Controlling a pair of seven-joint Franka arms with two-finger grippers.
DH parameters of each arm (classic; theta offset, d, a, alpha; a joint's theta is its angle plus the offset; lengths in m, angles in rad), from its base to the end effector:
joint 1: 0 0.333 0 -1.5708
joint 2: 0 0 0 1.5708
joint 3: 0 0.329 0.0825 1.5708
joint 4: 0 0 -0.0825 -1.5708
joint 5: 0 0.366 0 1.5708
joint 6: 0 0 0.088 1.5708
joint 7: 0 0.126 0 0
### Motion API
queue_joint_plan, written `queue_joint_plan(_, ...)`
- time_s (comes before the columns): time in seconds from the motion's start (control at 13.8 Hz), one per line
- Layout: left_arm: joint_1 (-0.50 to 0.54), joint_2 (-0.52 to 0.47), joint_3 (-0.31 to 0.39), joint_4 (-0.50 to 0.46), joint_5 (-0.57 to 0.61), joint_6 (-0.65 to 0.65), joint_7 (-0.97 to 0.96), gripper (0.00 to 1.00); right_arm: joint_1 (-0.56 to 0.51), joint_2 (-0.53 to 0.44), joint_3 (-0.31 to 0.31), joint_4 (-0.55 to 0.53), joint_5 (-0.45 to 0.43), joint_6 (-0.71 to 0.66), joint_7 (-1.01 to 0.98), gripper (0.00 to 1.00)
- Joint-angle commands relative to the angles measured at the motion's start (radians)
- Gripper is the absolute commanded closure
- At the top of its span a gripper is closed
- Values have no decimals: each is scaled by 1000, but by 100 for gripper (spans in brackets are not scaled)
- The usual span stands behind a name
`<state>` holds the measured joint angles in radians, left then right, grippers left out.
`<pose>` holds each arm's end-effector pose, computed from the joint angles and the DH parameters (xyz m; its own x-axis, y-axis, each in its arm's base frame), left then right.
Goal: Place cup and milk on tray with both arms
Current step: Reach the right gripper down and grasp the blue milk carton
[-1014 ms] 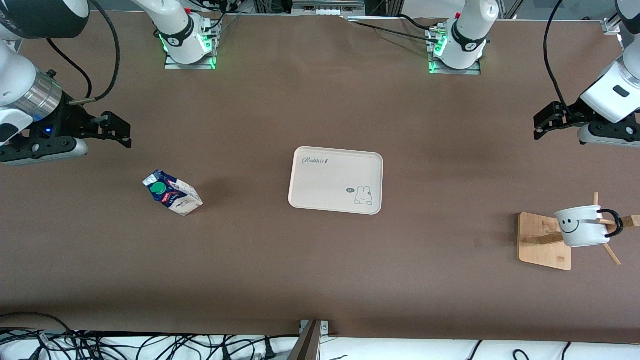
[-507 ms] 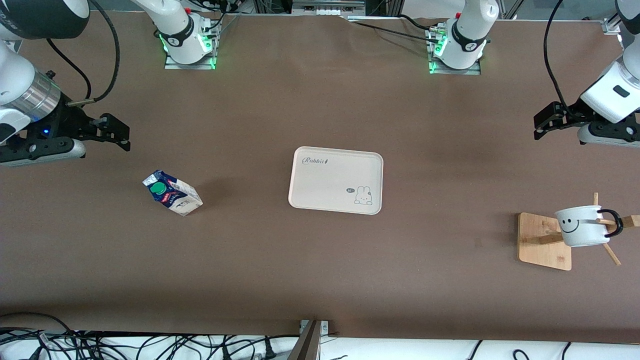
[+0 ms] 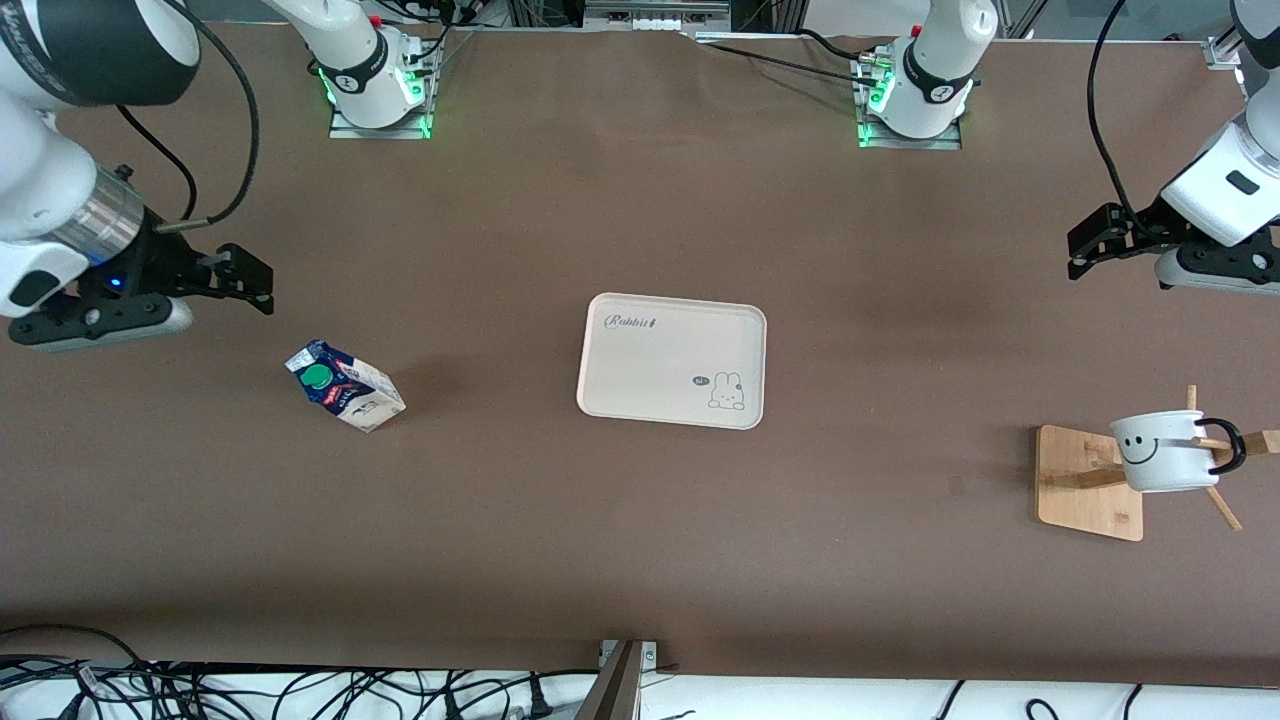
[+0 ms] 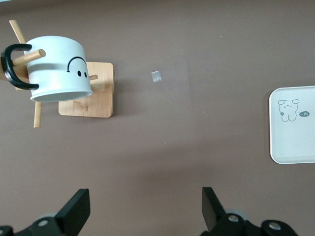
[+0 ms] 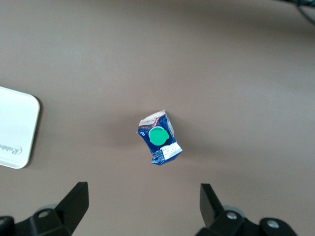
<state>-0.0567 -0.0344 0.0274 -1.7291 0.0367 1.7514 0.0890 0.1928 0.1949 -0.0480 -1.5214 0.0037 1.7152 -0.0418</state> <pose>0.5394 -0.0116 0.5805 0.9908 -0.1244 0.0532 -0.1224 -0.9917 -0.0404 0.5998 0.0904 0.5424 0.9826 0.1859 -0.0011 0.1859 -0.9826 0.0056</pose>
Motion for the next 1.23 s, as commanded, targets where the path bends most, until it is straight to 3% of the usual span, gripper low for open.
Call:
queue_joint_plan(0.0, -6, -2, 2, 13, 11, -12, -6, 0, -10, 118, -7, -3, 12, -2, -71, 0)
queue_joint_plan(0.36, -6, -2, 2, 13, 11, -12, -6, 0, -4, 265, -7, -5, 5, 82, -260, 0)
queue_joint_plan(0.8, -6, -2, 2, 14, 12, -15, -6, 0, 2, 317, -3, -16, 5, 113, -287, 0)
queue_joint_plan(1.01, -6, -1, 2, 14, 12, -16, -6, 0, -1, 325, -4, -19, 5, 112, -287, 39)
queue_joint_plan(1.16, -8, -2, 2, 14, 12, -16, -6, 0, 0, 325, -3, -14, 9, 109, -283, 54)
